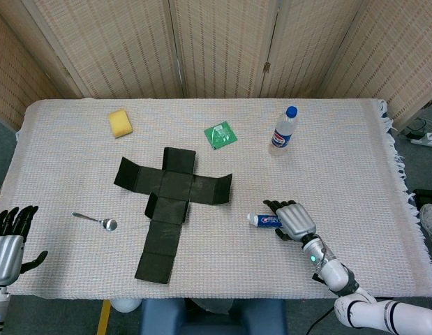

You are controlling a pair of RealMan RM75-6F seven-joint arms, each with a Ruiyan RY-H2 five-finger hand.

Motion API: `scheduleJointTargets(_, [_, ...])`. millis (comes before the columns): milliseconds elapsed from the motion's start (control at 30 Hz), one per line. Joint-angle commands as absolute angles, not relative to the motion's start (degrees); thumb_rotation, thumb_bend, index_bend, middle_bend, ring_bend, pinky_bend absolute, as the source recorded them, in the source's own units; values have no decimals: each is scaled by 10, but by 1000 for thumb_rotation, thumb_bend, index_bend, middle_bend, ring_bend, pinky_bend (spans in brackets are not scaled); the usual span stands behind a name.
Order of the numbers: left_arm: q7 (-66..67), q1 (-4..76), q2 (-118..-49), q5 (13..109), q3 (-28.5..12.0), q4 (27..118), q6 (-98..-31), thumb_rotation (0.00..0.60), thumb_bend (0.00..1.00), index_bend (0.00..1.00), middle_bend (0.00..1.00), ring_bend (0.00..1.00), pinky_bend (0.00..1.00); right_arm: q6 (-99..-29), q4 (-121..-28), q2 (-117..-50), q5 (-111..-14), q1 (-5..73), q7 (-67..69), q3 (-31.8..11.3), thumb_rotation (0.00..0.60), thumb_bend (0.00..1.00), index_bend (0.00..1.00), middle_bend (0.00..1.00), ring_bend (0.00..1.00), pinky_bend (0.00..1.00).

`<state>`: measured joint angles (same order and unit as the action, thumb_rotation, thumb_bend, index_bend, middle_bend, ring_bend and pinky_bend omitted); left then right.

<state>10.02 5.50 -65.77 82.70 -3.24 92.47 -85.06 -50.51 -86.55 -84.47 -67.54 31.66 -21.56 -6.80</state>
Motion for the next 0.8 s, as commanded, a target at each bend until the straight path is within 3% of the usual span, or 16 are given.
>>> scheduleJointTargets(33, [101, 56, -658, 826, -33, 925, -849, 600, 245, 64, 117, 60, 0, -506, -854, -855, -679, 321, -212, -63, 600, 429, 172, 278, 309, 294])
scheduleJointTargets(800, [101, 61, -664, 822, -34, 918, -838, 600, 244, 62, 117, 60, 0, -510, -817, -877, -659, 334, -208, -53, 600, 428, 324, 372, 404, 359])
